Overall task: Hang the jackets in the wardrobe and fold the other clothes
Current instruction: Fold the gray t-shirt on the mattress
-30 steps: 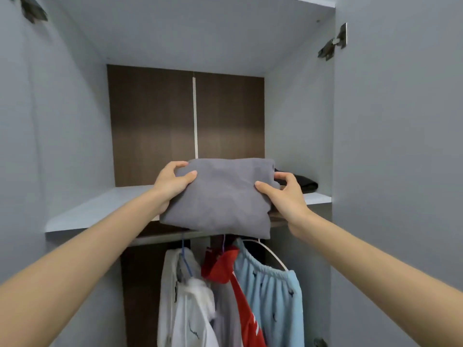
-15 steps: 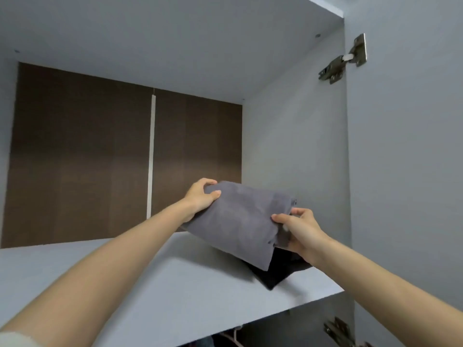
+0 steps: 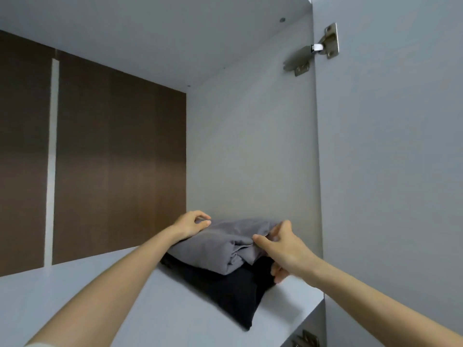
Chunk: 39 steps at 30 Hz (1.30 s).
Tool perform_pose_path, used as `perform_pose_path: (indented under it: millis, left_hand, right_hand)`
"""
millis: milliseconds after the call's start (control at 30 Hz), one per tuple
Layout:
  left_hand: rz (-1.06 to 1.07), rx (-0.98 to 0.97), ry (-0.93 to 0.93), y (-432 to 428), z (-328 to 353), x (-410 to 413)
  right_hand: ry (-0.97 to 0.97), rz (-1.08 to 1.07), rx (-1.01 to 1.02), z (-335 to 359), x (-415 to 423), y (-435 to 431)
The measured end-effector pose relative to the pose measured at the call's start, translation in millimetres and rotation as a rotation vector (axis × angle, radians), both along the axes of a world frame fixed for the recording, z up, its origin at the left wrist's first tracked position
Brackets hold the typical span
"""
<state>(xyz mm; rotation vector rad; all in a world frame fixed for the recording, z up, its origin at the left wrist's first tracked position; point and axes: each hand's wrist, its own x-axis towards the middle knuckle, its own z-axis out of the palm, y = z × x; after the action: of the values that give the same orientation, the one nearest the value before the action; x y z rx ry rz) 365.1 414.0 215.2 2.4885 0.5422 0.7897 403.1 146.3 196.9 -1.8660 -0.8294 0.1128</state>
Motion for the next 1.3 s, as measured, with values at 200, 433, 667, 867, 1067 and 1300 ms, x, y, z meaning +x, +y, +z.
perform_pose_path:
  millis: [200, 433, 667, 867, 1067, 1300]
  left_hand:
    - [0.059, 0.078, -0.008, 4, 15, -1]
    - [-0.054, 0.352, 0.36, -6, -4, -4]
    - [-0.11, 0.301, 0.354, -10, -18, -5]
    - [-0.101, 0.302, 0.349, -28, -3, -13]
    - [-0.09, 0.434, 0.257, -80, 31, -41]
    - [-0.073, 0.43, 0.086, -172, 43, -77]
  right_hand:
    - [-0.952, -0.108, -0.116, 18, -6, 15]
    - [-0.749, 0.036, -0.605, 2, -2, 60]
    - [-0.594, 0.13, -0.72, -23, 15, 56]
    - [-0.498, 0.001, -0.454, -14, 2, 41]
    - [-0.489, -0.092, -0.127, 12, -16, -14]
    - [-0.529, -0.08, 0.073, 16, -26, -89]
